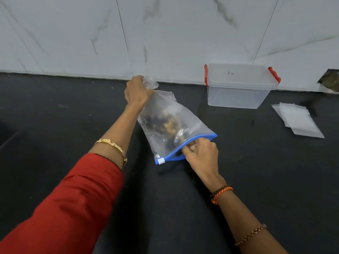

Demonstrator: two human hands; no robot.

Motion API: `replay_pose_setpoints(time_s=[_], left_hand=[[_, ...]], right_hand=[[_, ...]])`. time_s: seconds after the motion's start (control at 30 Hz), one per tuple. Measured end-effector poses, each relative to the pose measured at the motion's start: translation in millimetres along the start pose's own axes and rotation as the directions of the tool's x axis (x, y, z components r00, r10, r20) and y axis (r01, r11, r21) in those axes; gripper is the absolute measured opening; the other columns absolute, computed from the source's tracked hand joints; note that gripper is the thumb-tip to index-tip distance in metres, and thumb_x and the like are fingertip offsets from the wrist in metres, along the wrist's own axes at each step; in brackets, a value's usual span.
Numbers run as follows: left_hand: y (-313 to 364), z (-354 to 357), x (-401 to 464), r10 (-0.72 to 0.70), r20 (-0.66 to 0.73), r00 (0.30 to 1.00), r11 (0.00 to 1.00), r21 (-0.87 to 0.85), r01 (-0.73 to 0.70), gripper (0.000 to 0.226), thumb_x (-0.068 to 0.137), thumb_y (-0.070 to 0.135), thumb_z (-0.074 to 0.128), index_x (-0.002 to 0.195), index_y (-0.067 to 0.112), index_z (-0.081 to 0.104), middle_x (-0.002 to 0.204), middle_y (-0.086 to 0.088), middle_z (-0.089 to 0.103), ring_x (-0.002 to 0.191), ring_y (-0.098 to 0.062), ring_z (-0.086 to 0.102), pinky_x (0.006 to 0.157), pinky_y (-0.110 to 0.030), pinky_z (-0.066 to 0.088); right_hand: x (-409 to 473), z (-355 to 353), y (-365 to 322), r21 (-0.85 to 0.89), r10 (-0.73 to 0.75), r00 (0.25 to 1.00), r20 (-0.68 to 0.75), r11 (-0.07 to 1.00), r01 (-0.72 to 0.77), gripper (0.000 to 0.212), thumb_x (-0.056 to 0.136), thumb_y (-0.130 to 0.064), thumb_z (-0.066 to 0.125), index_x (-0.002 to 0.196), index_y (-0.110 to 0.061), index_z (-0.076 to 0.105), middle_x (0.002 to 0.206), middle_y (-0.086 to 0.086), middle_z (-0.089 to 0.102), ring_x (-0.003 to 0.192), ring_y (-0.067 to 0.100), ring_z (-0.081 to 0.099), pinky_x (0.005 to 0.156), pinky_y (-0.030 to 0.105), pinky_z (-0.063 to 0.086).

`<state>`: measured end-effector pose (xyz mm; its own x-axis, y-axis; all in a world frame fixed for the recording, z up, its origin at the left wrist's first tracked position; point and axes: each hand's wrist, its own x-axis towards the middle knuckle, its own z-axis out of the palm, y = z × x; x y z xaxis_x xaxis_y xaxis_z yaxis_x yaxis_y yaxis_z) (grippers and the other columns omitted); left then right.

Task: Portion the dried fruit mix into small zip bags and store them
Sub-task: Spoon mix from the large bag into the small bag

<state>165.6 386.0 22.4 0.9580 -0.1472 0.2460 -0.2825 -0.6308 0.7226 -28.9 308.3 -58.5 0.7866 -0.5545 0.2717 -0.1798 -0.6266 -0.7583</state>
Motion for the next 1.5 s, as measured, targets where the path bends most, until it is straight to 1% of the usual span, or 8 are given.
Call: replay_pose_setpoints(time_s=[0.2,0.3,0.5,0.67,0.87,1.13,1.37,1.5], left_hand=[[-15.3,-31.8,-52.7,-0.004,-0.002,1.0,1.0,-0.013,0.004,0.017,0.072,0.014,0.067,0.087,0.009,0.062,0.09,-0.012,0.067,0.09,-0.032,0.063,0.075,-0.038,0.052],[-16.3,-50.3,-98.5,0.008,0.091,0.996,0.998,-0.06,-0.002,0.036,0.065,0.023,0.074,0.098,0.011,0.067,0.092,-0.008,0.069,0.09,-0.027,0.064,0.08,-0.039,0.054],[-3.3,-37.8,-173.7,0.05,0.226,0.973,0.998,0.017,-0.056,0.07,0.051,0.041,0.087,0.112,0.015,0.063,0.104,-0.008,0.068,0.1,-0.027,0.062,0.081,-0.038,0.051],[-2.2,-19.1,-189.5,0.056,0.052,0.997,0.98,0.188,-0.065,0.05,0.074,0.023,0.07,0.12,0.018,0.054,0.106,-0.011,0.067,0.101,-0.035,0.058,0.072,-0.03,0.034],[-10.8,-20.1,-194.7,-0.091,-0.144,0.985,0.98,-0.189,0.063,0.046,0.071,0.015,0.07,0.116,0.017,0.061,0.1,-0.006,0.068,0.092,-0.022,0.06,0.075,-0.025,0.042],[-7.8,-18.7,-194.5,-0.128,-0.148,0.981,0.934,-0.35,0.069,0.036,0.07,0.012,0.074,0.106,0.011,0.064,0.086,0.001,0.063,0.092,-0.023,0.064,0.085,-0.035,0.052],[-8.6,-19.8,-192.2,-0.113,-0.112,0.987,0.926,-0.372,0.064,0.033,0.071,0.01,0.074,0.103,0.01,0.064,0.083,0.001,0.064,0.08,-0.016,0.06,0.075,-0.026,0.049],[-11.4,-23.6,-189.5,-0.127,-0.109,0.986,0.917,-0.393,0.075,0.034,0.069,0.009,0.076,0.1,0.011,0.063,0.076,0.01,0.059,0.073,-0.009,0.058,0.063,-0.013,0.047]], right_hand=[[2.5,-8.9,-8.1,0.083,0.054,0.998,-0.024,0.995,-0.052,0.049,0.077,-0.006,0.063,0.036,-0.023,0.041,0.032,-0.012,0.048,0.043,0.006,0.054,0.053,0.008,0.042],[0.3,-12.2,-11.5,0.238,0.202,0.979,-0.032,0.953,-0.189,0.024,0.077,-0.006,0.061,0.053,-0.004,0.059,0.049,0.008,0.062,0.051,0.024,0.062,0.06,0.037,0.057],[-13.9,-22.5,-18.8,0.329,0.295,0.953,-0.063,0.908,-0.26,0.03,0.078,-0.007,0.061,0.051,-0.018,0.055,0.051,0.0,0.059,0.049,0.017,0.059,0.056,0.033,0.054],[-25.3,-41.1,-14.1,0.144,0.127,0.988,-0.09,0.983,-0.113,0.019,0.085,-0.018,0.063,0.067,-0.011,0.063,0.049,-0.011,0.05,0.054,0.01,0.052,0.065,0.022,0.042],[-43.0,-59.0,-1.3,0.028,-0.018,0.996,-0.089,0.999,0.02,0.015,0.082,-0.015,0.062,0.071,-0.005,0.065,0.049,0.002,0.056,0.053,0.018,0.054,0.058,0.022,0.038],[-48.7,-39.6,-16.5,0.255,0.097,0.992,0.077,0.96,-0.113,0.022,0.076,-0.009,0.067,0.056,-0.015,0.061,0.044,-0.01,0.053,0.042,0.003,0.048,0.054,0.021,0.042],[-48.4,-30.3,-35.5,0.581,0.412,0.886,0.213,0.676,-0.454,0.019,0.083,-0.007,0.064,0.064,-0.006,0.062,0.052,0.002,0.052,0.039,0.004,0.043,0.036,0.012,0.035],[-46.1,-41.2,-32.5,0.656,0.461,0.853,0.246,0.569,-0.496,0.018,0.085,-0.007,0.064,0.067,-0.007,0.062,0.053,0.001,0.051,0.038,0.003,0.041,0.036,0.012,0.035]])
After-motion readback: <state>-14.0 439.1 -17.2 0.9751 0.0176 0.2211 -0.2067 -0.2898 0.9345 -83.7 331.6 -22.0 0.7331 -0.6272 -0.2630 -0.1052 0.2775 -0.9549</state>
